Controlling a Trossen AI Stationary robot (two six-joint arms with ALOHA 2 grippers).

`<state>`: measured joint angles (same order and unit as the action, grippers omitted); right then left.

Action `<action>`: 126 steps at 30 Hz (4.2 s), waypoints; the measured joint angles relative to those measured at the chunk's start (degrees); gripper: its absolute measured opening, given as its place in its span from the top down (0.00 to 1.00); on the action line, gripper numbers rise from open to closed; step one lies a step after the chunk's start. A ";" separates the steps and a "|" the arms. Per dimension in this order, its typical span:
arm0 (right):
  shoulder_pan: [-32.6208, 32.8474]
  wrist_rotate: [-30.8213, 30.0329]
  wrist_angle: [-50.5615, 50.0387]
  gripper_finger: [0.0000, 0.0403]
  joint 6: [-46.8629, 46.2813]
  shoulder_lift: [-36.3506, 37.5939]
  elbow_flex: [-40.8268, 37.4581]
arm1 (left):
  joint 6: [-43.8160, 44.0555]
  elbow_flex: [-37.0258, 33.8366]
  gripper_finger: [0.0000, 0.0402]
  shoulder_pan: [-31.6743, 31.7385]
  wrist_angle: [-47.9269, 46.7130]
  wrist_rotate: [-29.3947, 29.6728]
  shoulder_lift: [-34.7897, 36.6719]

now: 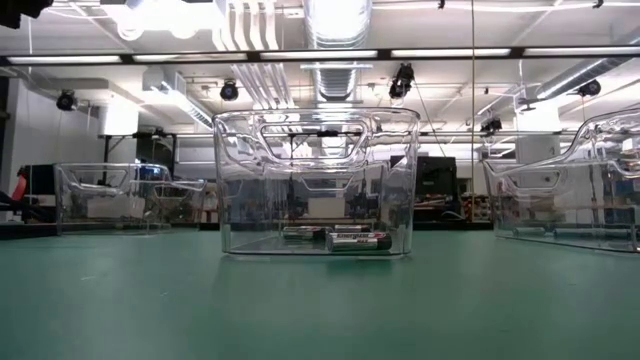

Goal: Sort batteries
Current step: Put the black battery into the left transparent bin

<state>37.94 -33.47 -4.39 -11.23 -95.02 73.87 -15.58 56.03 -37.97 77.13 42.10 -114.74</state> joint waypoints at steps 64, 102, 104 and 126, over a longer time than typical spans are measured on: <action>11.58 -16.23 -38.61 0.45 -47.72 6.55 -2.03 | -19.42 -0.72 0.98 84.21 -131.58 -9.79 21.35; 11.56 -14.11 -38.62 0.46 -46.75 5.62 0.72 | -25.09 -1.44 0.94 87.25 -126.75 -25.37 15.45; 11.56 -14.10 -38.64 0.46 -47.18 5.62 0.72 | -25.01 -1.44 0.92 87.26 -126.71 -25.37 15.47; 6.88 -3.54 -47.68 0.27 -50.59 7.78 0.72 | -9.06 0.65 0.60 82.53 -129.20 -29.30 46.76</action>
<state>44.82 -37.01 -52.06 -61.82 -87.24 74.59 -24.64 56.69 44.56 -52.07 12.80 -67.98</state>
